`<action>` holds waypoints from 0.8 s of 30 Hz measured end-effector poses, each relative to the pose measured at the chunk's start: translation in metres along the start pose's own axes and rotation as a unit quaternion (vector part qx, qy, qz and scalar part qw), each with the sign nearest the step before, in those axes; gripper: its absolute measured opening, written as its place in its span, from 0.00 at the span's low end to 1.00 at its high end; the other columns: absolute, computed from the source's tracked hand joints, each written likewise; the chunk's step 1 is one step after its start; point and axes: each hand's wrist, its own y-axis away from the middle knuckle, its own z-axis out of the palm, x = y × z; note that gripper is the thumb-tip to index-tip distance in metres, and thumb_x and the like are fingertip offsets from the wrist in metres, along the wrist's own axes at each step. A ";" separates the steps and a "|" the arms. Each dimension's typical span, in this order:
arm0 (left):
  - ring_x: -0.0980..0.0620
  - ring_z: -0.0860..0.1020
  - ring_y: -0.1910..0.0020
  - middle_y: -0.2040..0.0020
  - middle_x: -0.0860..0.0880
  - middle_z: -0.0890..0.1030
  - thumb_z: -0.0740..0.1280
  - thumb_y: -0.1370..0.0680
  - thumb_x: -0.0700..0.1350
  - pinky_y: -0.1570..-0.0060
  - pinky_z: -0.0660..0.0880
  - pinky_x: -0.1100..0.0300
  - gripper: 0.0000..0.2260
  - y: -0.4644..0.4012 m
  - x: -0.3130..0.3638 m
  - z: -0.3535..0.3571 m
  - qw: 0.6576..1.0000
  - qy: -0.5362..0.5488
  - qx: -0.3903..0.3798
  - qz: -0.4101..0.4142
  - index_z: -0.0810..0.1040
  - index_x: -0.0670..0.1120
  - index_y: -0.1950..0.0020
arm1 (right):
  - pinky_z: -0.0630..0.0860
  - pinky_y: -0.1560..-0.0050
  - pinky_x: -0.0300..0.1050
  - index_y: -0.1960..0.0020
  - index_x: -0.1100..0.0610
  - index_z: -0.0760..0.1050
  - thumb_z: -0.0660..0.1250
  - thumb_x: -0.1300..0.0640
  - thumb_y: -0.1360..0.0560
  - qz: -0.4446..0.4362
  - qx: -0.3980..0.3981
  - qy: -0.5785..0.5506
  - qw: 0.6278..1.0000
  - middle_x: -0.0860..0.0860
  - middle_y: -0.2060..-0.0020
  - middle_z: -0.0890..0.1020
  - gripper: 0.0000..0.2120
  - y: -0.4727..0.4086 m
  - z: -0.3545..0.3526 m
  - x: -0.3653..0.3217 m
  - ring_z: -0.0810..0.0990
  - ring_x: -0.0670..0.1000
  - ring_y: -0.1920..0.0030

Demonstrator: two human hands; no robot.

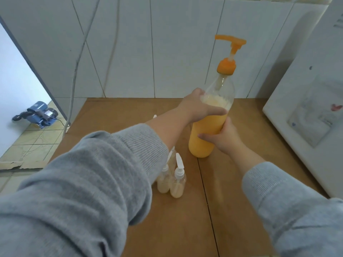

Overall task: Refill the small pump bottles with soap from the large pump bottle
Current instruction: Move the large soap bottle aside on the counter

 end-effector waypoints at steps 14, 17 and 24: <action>0.47 0.72 0.44 0.40 0.51 0.71 0.78 0.40 0.59 0.49 0.78 0.47 0.43 0.043 0.013 0.007 0.997 -0.018 -0.069 -0.043 0.62 0.52 0.31 | 0.74 0.48 0.47 0.28 0.54 0.56 0.80 0.50 0.38 0.008 -0.010 0.047 0.999 0.51 0.37 0.71 0.47 0.051 -0.014 0.003 0.71 0.50 0.43; 0.46 0.71 0.43 0.38 0.50 0.69 0.79 0.39 0.58 0.48 0.78 0.46 0.44 0.048 0.018 0.004 0.994 -0.031 -0.087 -0.053 0.60 0.52 0.30 | 0.72 0.51 0.45 0.27 0.54 0.55 0.79 0.50 0.37 0.012 -0.007 0.052 0.999 0.50 0.37 0.71 0.47 0.058 -0.014 0.001 0.70 0.49 0.45; 0.49 0.70 0.35 0.32 0.51 0.69 0.77 0.36 0.58 0.38 0.70 0.54 0.43 0.067 0.021 -0.015 0.992 -0.104 -0.075 -0.005 0.60 0.49 0.28 | 0.73 0.56 0.46 0.31 0.59 0.63 0.78 0.49 0.35 0.132 -0.031 0.162 0.977 0.53 0.46 0.76 0.40 0.079 -0.014 -0.014 0.76 0.53 0.49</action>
